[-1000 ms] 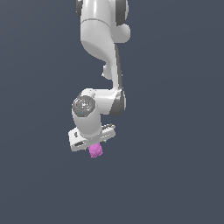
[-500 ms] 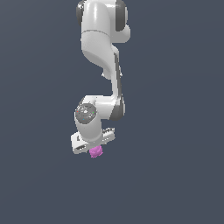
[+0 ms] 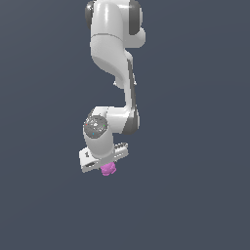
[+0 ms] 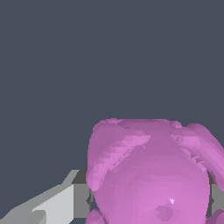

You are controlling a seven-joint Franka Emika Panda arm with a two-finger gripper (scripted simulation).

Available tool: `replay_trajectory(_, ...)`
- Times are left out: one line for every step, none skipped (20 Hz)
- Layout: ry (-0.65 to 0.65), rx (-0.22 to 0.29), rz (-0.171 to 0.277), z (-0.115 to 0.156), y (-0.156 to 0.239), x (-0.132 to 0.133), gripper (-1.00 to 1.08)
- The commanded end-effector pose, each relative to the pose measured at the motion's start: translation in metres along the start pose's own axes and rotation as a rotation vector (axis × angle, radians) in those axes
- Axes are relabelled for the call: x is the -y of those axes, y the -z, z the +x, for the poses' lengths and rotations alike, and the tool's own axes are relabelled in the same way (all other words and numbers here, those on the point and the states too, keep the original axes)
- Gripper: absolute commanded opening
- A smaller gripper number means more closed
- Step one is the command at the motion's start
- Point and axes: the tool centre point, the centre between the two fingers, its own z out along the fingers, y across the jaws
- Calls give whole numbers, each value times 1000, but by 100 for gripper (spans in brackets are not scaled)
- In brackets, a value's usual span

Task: Pick up the object and move it to a goal position.

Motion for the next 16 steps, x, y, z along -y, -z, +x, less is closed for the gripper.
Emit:
replay_trajectory(0,0,0,0,0,0,-100)
replay_trajectory(0,0,0,0,1,0,-100)
replay_trajectory(0,0,0,0,1,0,-100)
replay_trajectory(0,0,0,0,3,1,-100)
replay_trajectory(0,0,0,0,5,1,-100)
replay_trajectory(0,0,0,0,7,2,-100)
replay_trajectory(0,0,0,0,11,3,-100)
replay_trajectory(0,0,0,1,14,4,-100)
replay_trajectory(0,0,0,1,19,6,-100)
replay_trajectory(0,0,0,1,24,7,-100)
replay_trajectory(0,0,0,1,29,9,-100)
replay_trajectory(0,0,0,2,36,11,-100)
replay_trajectory(0,0,0,2,43,13,-100)
replay_trajectory(0,0,0,2,51,15,-100)
replay_trajectory(0,0,0,3,59,18,-100)
replay_trajectory(1,0,0,3,68,21,-100)
